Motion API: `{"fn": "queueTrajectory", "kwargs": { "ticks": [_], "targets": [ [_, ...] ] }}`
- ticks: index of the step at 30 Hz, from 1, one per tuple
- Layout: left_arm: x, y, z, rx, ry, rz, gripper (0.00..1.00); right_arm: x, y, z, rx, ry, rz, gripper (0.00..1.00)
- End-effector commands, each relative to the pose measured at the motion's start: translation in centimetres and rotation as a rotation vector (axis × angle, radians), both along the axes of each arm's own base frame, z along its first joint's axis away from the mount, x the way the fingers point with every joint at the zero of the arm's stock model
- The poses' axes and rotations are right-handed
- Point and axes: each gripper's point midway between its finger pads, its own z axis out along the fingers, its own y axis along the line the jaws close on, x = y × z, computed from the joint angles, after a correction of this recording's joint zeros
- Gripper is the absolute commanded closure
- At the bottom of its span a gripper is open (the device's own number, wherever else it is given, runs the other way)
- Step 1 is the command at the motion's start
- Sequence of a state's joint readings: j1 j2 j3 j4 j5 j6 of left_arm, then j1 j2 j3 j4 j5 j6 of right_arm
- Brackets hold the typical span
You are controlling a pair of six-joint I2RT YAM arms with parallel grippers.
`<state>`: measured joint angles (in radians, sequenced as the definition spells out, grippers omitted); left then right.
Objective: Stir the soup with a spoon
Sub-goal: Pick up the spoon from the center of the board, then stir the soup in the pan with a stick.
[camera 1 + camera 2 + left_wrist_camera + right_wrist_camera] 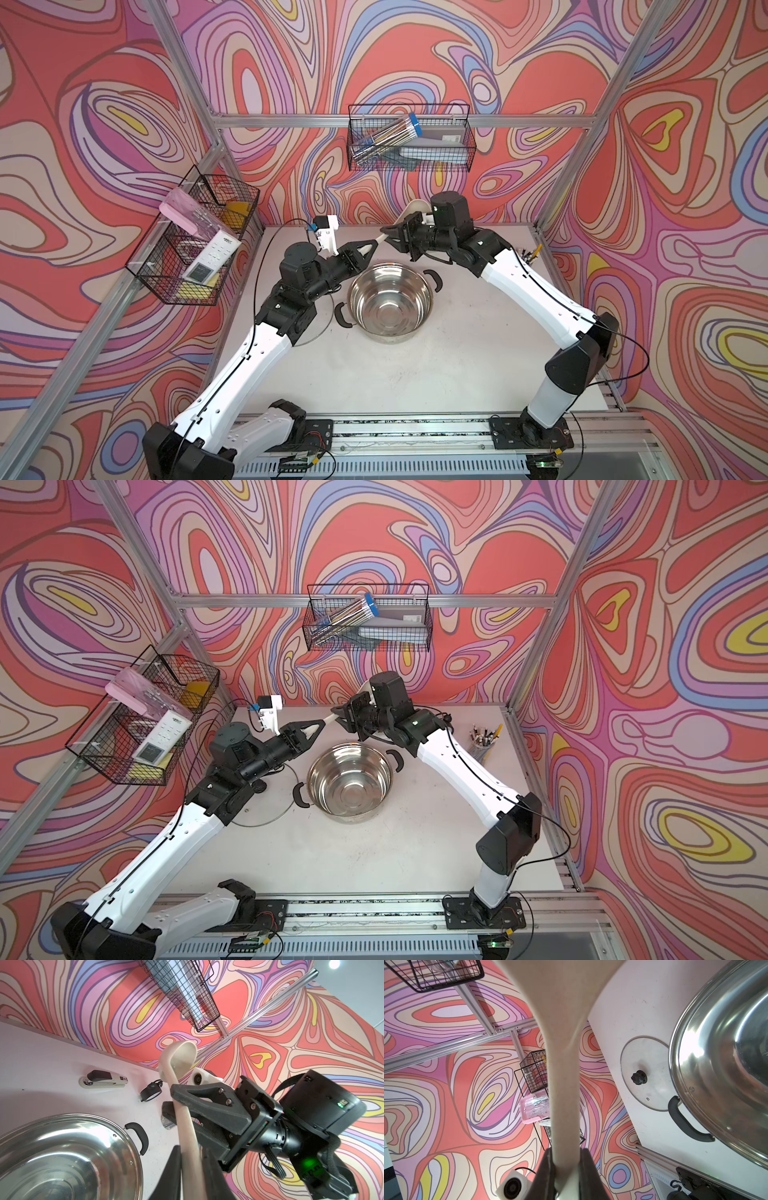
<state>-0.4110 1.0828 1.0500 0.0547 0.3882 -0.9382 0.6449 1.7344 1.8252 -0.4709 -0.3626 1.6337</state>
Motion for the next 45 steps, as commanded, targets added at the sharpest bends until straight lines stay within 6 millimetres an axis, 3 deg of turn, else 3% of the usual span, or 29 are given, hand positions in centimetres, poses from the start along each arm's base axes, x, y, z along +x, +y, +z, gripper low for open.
{"fn": "queueTrajectory", "kwargs": {
  "ticks": [1, 4, 10, 13, 16, 21, 26, 27, 28, 31, 35, 39, 43, 45],
  "targets": [
    [-0.6, -0.5, 1.9, -0.031, -0.049, -0.030, 0.91, -0.7, 0.2, 1.1, 0.030, -0.023, 0.011, 1.00],
    [-0.5, -0.4, 1.9, -0.032, -0.046, -0.022, 0.99, -0.9, 0.0, 1.0, 0.029, -0.022, 0.013, 1.00],
    [-0.4, -0.3, 1.9, -0.013, -0.036, -0.009, 1.00, -1.5, 0.3, 0.7, 0.029, -0.039, 0.049, 1.00],
    [-0.7, -0.1, 1.8, 0.037, -0.013, -0.011, 1.00, -1.7, 0.4, 1.3, 0.030, -0.103, 0.082, 0.64],
    [-1.4, 0.3, 1.2, 0.118, 0.026, -0.014, 1.00, -2.0, -0.1, 2.8, -0.015, -0.202, 0.110, 0.43],
    [-3.7, 1.6, -1.0, 0.297, 0.134, -0.037, 1.00, -3.1, -2.5, 6.2, -0.178, -0.423, 0.167, 0.25],
    [-6.7, 3.5, -3.7, 0.512, 0.255, -0.087, 1.00, -4.5, -7.6, 8.9, -0.512, -0.682, 0.171, 0.13],
    [-7.2, 3.9, -4.2, 0.544, 0.273, -0.092, 1.00, -4.5, -8.7, 8.8, -0.588, -0.718, 0.163, 0.06],
    [-7.8, 4.3, -4.7, 0.575, 0.289, -0.096, 1.00, -4.6, -9.6, 8.2, -0.661, -0.742, 0.165, 0.02],
    [-9.1, 5.1, -6.0, 0.665, 0.308, -0.112, 1.00, -4.9, -11.2, 5.6, -0.831, -0.771, 0.237, 0.02],
    [-9.7, 6.5, -7.4, 0.828, 0.313, -0.060, 1.00, -5.1, -13.2, 0.9, -1.026, -0.672, 0.331, 0.02],
    [-8.8, 7.3, -7.8, 0.911, 0.304, 0.019, 1.00, -5.0, -15.5, -2.9, -1.153, -0.591, 0.313, 0.02],
    [-6.7, 6.5, -7.6, 0.955, 0.267, 0.074, 1.00, -6.2, -15.3, -5.6, -1.133, -0.521, 0.387, 0.02],
    [-5.7, 5.5, -7.6, 0.977, 0.250, 0.077, 1.00, -6.6, -15.4, -6.0, -1.120, -0.512, 0.385, 0.02]
  ]
}}
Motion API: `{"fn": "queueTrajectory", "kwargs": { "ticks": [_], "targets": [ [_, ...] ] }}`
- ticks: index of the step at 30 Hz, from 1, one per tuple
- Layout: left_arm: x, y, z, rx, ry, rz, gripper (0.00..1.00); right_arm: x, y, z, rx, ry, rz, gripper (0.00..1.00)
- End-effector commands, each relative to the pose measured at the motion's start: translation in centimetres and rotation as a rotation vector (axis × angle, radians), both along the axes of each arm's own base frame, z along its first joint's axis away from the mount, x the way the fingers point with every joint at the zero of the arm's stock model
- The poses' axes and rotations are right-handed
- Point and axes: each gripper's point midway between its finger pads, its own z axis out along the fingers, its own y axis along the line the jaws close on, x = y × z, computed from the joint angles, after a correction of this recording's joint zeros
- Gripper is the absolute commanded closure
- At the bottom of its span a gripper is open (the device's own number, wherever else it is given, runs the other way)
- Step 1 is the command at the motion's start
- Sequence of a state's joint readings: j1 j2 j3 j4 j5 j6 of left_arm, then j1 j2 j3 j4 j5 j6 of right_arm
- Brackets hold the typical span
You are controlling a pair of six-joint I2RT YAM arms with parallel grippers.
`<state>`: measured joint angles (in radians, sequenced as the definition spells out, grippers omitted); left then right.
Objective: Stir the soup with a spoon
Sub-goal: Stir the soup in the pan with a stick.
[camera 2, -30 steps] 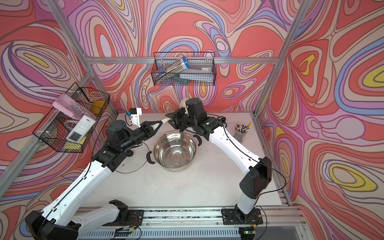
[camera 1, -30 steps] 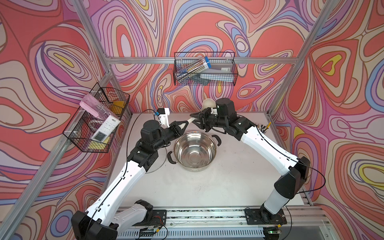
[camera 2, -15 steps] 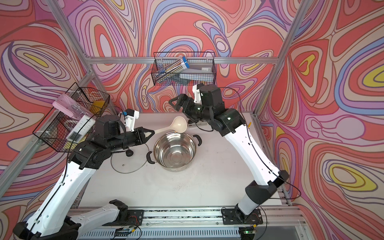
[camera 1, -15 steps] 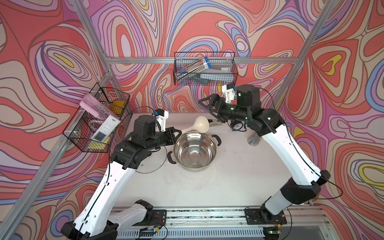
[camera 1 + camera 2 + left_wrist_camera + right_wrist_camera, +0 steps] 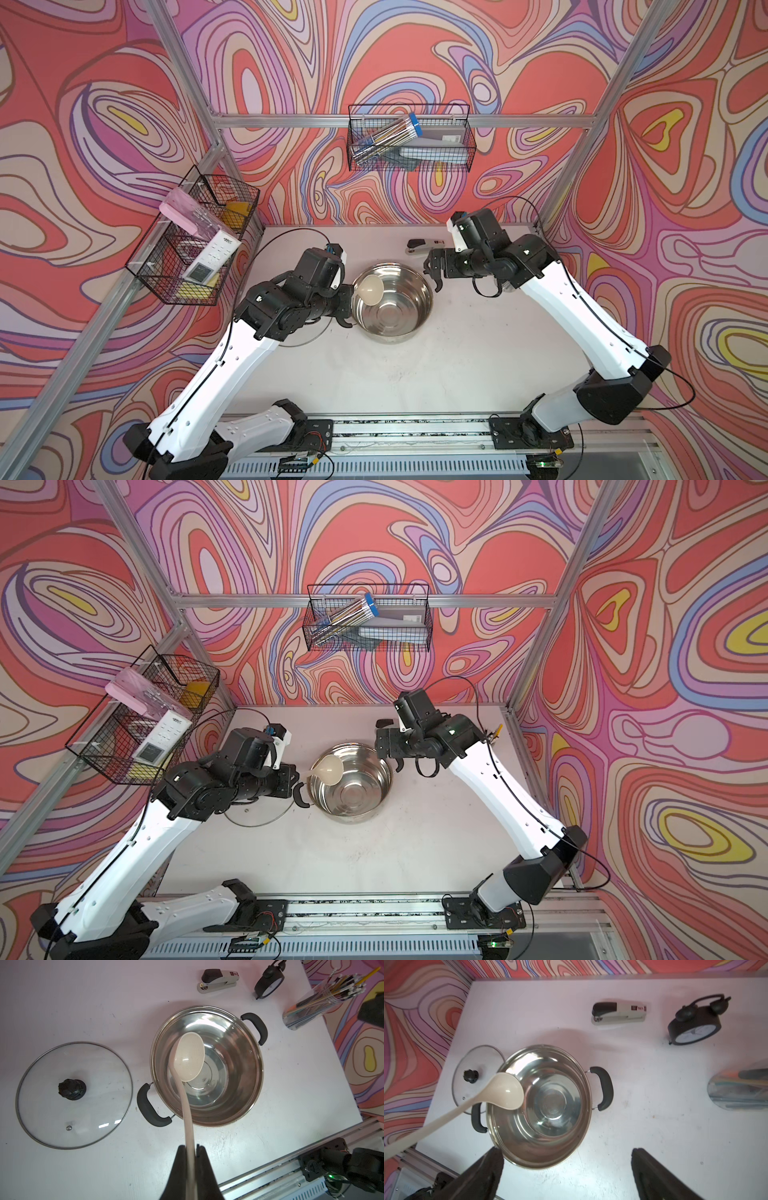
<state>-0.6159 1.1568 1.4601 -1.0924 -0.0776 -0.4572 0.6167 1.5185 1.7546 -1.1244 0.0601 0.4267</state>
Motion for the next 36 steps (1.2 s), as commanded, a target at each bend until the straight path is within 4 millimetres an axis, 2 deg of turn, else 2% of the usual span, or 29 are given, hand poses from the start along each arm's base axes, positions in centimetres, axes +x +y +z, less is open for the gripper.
{"fn": "queueTrajectory", "kwargs": {
  "ticks": [1, 4, 8, 18, 23, 29, 33, 36],
  "targets": [
    [2.6, -0.7, 0.8, 0.075, -0.087, 0.019, 1.00, -0.8, -0.8, 0.7, 0.004, -0.027, 0.001, 0.02],
    [3.7, -2.8, 0.4, 0.113, -0.103, -0.024, 1.00, -0.9, -1.1, 1.1, 0.030, -0.050, -0.027, 0.02],
    [4.8, -4.4, -0.5, 0.173, -0.100, -0.054, 1.00, -1.1, -1.5, 1.4, 0.040, -0.058, -0.054, 0.02],
    [5.8, -4.9, -3.4, 0.239, -0.036, -0.025, 1.00, -1.7, -2.4, 2.1, 0.047, -0.082, -0.078, 0.02],
    [5.8, -7.5, -4.2, 0.172, -0.022, -0.095, 1.00, -1.8, -2.7, 2.6, 0.062, -0.098, -0.099, 0.02],
    [5.2, -10.9, -3.9, 0.073, -0.025, -0.193, 1.00, -2.2, -3.2, 3.4, 0.083, -0.119, -0.113, 0.02],
    [4.5, -11.9, -4.3, 0.042, 0.017, -0.222, 1.00, -2.5, -3.5, 3.6, 0.084, -0.125, -0.116, 0.02],
    [3.8, -11.9, -4.5, 0.040, 0.050, -0.229, 1.00, -2.6, -3.4, 3.7, 0.092, -0.129, -0.108, 0.02]
  ]
}}
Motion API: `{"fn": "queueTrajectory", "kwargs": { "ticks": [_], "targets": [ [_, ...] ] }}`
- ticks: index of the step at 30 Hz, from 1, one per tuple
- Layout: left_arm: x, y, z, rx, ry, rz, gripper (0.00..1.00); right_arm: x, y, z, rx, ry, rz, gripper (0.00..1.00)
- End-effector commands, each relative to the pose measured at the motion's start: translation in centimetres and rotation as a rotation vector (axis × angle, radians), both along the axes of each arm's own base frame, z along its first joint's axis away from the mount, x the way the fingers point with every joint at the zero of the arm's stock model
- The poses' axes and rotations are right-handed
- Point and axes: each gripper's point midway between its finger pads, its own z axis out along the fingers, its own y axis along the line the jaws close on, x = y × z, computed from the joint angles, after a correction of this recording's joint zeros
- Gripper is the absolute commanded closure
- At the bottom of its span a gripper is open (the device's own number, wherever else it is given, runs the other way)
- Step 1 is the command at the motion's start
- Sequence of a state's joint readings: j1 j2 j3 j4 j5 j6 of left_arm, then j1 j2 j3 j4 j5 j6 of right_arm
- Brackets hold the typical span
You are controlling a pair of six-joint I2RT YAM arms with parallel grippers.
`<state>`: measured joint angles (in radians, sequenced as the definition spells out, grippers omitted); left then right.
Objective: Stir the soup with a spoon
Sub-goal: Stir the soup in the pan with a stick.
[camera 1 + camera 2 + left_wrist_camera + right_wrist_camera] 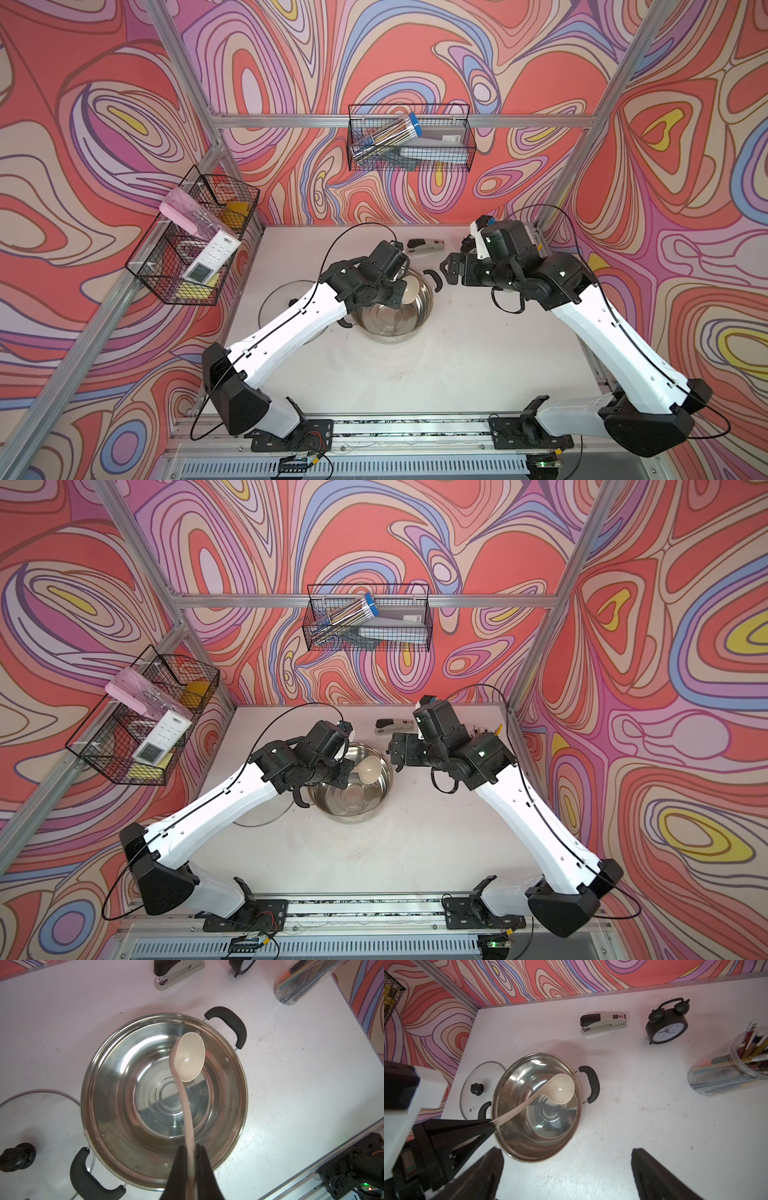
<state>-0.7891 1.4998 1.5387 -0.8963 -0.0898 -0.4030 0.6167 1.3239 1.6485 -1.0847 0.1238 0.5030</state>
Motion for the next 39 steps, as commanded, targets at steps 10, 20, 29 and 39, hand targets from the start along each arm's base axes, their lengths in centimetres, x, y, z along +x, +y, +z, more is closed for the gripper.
{"fn": "queueTrajectory", "kwargs": {
  "ticks": [10, 20, 29, 39],
  "targets": [
    [-5.2, 2.1, -0.8, -0.001, 0.188, -0.006, 1.00, -0.3, 2.3, -0.4, 0.050, -0.005, 0.129, 0.02],
    [-6.0, 7.3, -0.3, 0.175, 0.160, 0.100, 1.00, 0.0, 3.7, -1.4, 0.070, 0.022, 0.173, 0.02],
    [-2.9, 8.3, 0.4, 0.286, 0.082, 0.175, 1.00, 0.3, 4.1, -1.6, 0.079, 0.026, 0.178, 0.02],
    [1.6, 3.0, 0.5, 0.161, 0.003, 0.154, 1.00, 0.1, 3.6, -1.8, 0.072, 0.025, 0.159, 0.02]
  ]
}}
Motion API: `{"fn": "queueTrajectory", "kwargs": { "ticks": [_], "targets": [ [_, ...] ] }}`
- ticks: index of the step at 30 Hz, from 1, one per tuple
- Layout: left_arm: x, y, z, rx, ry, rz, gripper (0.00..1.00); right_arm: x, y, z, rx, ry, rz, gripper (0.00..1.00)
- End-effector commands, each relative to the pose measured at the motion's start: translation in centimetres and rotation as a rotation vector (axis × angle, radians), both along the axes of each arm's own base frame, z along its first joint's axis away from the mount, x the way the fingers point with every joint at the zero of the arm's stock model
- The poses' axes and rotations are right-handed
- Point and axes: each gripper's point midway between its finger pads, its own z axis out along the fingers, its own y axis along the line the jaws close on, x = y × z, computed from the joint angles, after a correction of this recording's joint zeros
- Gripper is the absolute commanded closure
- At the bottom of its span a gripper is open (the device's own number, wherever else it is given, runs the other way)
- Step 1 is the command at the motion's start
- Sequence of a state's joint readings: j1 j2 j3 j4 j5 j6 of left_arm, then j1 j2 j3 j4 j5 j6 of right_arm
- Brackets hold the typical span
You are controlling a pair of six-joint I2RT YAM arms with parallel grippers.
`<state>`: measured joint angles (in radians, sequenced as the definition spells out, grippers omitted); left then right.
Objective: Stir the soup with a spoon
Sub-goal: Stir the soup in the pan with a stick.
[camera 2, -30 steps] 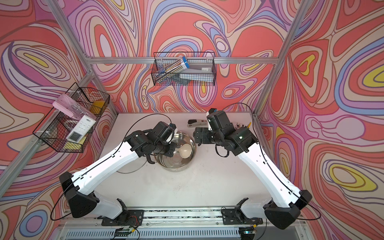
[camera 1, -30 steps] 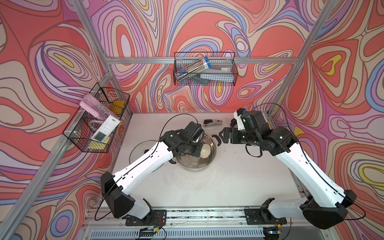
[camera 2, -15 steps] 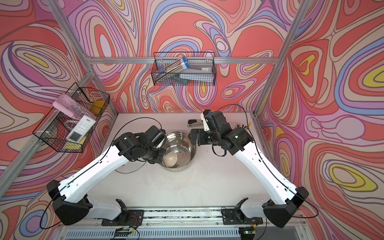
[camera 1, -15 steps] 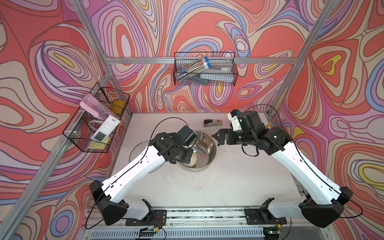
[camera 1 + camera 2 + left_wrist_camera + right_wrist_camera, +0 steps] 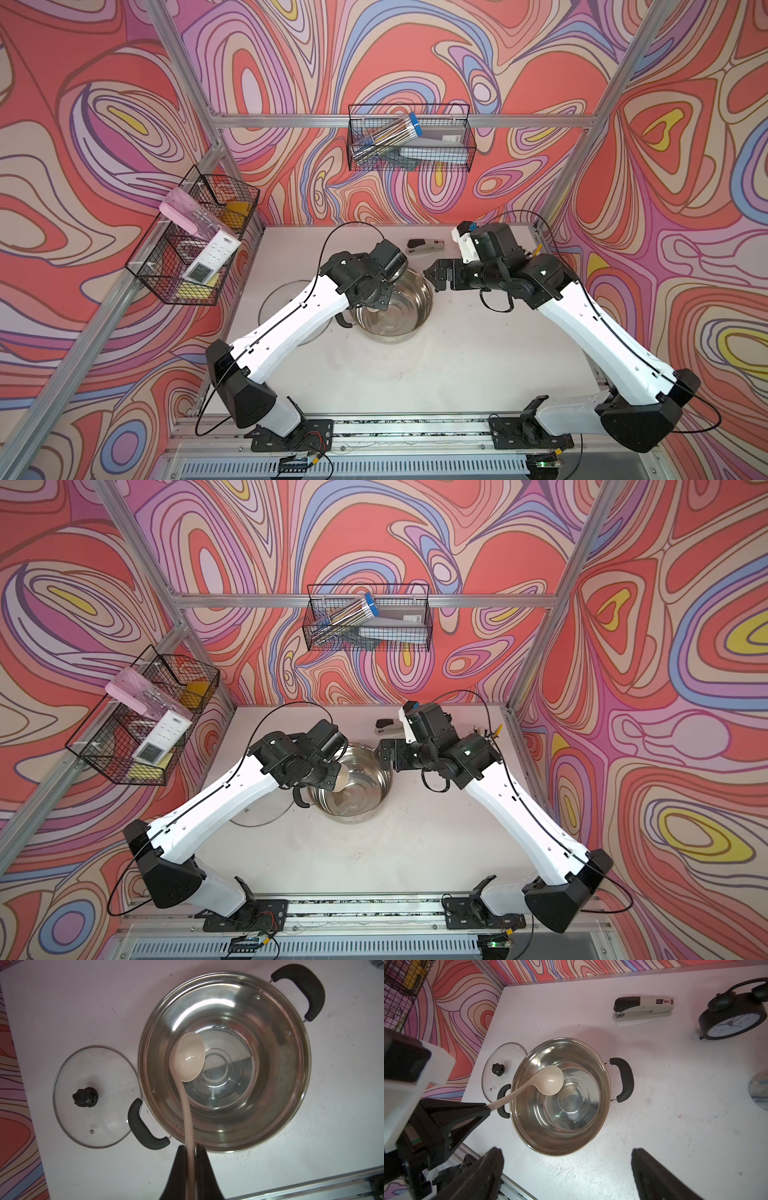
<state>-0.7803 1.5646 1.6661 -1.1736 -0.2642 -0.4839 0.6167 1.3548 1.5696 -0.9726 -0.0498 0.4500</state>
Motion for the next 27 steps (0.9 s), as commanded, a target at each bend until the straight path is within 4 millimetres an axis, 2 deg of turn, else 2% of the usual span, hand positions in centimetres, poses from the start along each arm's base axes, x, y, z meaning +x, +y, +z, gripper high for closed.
{"fn": "queueTrajectory", "kwargs": {
  "ticks": [1, 6, 10, 19, 27],
  "targets": [
    [2.2, -2.5, 1.0, -0.069, -0.064, -0.029, 1.00, 0.0, -0.2, 0.4, 0.006, -0.020, -0.008, 0.02],
    [2.4, -5.4, 0.8, -0.142, -0.034, -0.112, 1.00, 0.1, -0.4, 0.3, -0.005, -0.020, -0.016, 0.02],
    [1.1, -6.1, 0.0, -0.166, 0.019, -0.147, 1.00, 0.2, -0.4, 0.4, -0.005, -0.025, -0.020, 0.02],
    [-3.3, -4.0, -0.8, -0.201, 0.126, -0.126, 1.00, 0.6, 0.1, 0.5, 0.010, -0.029, -0.014, 0.02],
    [-4.6, -0.4, -0.3, -0.095, 0.126, -0.070, 1.00, 1.2, 1.2, -0.1, 0.042, -0.009, -0.001, 0.02]
  ]
}}
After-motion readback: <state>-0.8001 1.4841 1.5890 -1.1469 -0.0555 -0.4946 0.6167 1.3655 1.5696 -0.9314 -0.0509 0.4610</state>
